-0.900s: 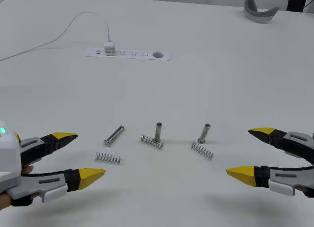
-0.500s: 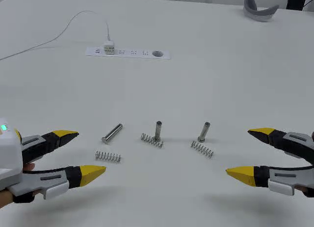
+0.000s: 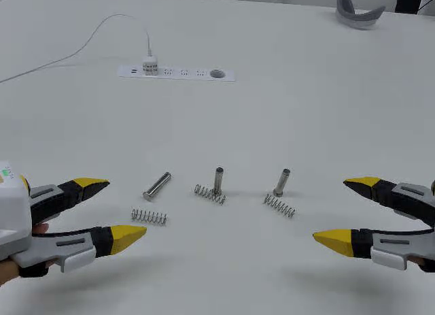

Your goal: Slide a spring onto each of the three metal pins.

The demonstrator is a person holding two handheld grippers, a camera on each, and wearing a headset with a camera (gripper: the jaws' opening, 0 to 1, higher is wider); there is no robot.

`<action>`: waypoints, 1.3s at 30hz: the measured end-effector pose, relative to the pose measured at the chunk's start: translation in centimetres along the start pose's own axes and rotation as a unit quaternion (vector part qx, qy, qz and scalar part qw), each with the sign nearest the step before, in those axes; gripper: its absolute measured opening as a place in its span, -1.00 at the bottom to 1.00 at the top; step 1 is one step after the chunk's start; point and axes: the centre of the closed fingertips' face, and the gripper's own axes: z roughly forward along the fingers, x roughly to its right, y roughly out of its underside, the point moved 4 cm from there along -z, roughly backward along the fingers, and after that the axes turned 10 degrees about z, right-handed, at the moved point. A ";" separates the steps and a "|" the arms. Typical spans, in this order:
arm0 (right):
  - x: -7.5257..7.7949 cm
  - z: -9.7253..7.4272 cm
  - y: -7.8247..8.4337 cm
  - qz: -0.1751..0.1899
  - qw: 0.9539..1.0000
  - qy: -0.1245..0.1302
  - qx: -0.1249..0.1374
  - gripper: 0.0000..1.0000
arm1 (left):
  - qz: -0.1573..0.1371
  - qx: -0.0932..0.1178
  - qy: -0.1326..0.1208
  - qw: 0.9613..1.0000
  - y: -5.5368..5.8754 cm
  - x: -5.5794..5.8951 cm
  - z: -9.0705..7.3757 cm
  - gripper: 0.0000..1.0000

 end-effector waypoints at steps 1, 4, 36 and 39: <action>0.0 0.0 0.0 0.001 1.000 0.000 0.000 0.38 | 0.000 0.000 0.000 1.000 0.0 0.0 0.0 0.27; 0.0 0.0 0.0 0.001 1.000 0.000 0.000 0.38 | 0.000 -0.001 0.000 1.000 -0.1 -0.1 0.1 0.26; -0.3 0.2 0.1 0.000 1.000 -0.002 -0.005 0.38 | 0.026 -0.008 -0.005 1.000 -2.0 -2.5 2.9 0.11; -0.3 0.3 0.1 -0.001 1.000 -0.002 -0.005 0.38 | 0.027 -0.012 -0.006 1.000 -2.1 -2.8 3.5 0.10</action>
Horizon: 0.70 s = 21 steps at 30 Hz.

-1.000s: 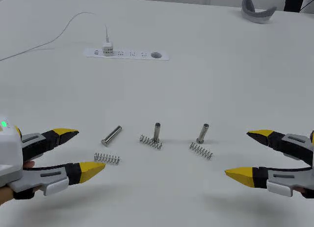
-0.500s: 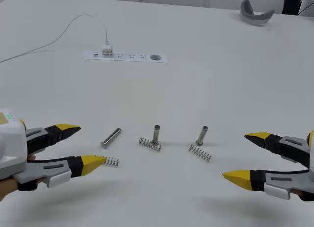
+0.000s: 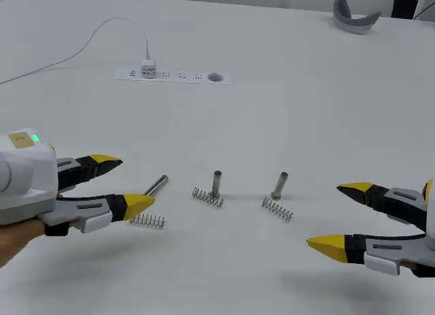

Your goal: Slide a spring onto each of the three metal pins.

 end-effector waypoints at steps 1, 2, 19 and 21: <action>0.0 0.0 0.0 0.000 1.000 0.000 0.000 0.38 | 0.001 -0.002 0.000 1.000 0.0 0.0 0.2 0.08; 0.0 0.0 0.0 0.000 1.000 0.000 0.000 0.38 | 0.003 -0.005 -0.001 1.000 0.1 -0.1 0.4 0.07; 0.0 0.2 -0.2 0.004 1.000 0.001 -0.002 0.38 | 0.016 -0.043 0.016 0.999 0.6 -0.2 3.6 -0.11; -0.2 0.3 0.0 0.005 1.000 0.000 -0.005 0.38 | 0.016 -0.048 0.016 0.999 0.7 -0.2 3.9 -0.15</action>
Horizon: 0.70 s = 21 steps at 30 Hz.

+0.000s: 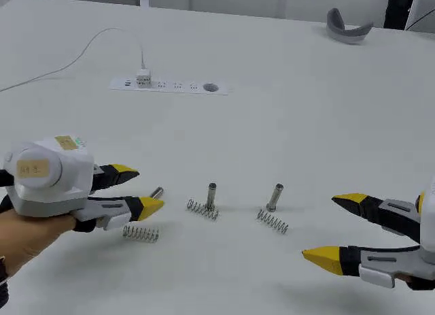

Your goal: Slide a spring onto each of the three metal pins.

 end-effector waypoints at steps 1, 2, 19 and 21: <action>-0.1 0.0 0.1 -0.001 1.000 0.000 -0.002 0.38 | 0.000 -0.004 0.001 1.000 0.1 0.0 0.3 -0.17; -0.1 0.1 0.2 -0.001 1.000 0.000 -0.004 0.38 | 0.000 -0.008 0.002 1.000 0.2 0.0 0.4 -0.17; 0.1 0.3 0.6 0.004 1.000 -0.001 -0.009 0.37 | 0.014 -0.065 -0.008 0.998 1.0 -0.6 2.3 -0.47; 0.1 0.3 0.6 0.004 1.000 -0.001 -0.010 0.37 | 0.010 -0.071 -0.011 0.997 1.1 -0.8 2.4 -0.48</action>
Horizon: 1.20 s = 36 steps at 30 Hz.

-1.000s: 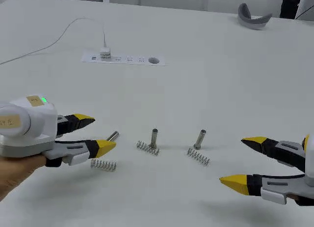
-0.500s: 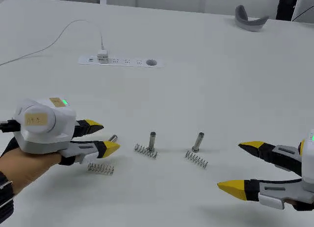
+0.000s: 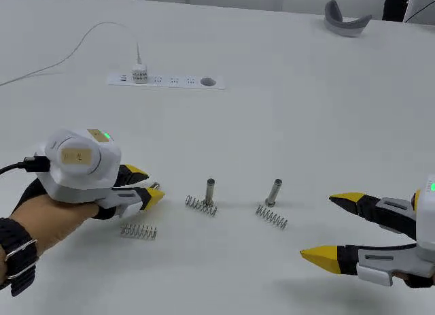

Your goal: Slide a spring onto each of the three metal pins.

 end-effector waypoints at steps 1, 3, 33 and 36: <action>0.0 0.0 0.0 0.000 1.000 0.000 0.000 0.37 | -0.002 -0.001 0.000 1.000 0.0 0.0 0.0 -0.48; 0.0 0.0 0.0 0.000 1.000 0.000 0.000 0.37 | -0.008 -0.005 0.001 1.000 0.1 0.0 0.1 -0.49; 0.0 -0.1 0.1 0.003 1.000 0.004 0.004 0.35 | -0.018 -0.044 -0.006 0.999 0.1 0.0 0.9 -0.79; 0.0 -0.1 0.1 0.001 1.000 0.005 0.004 0.34 | -0.015 -0.048 -0.006 0.999 0.1 0.0 1.0 -0.79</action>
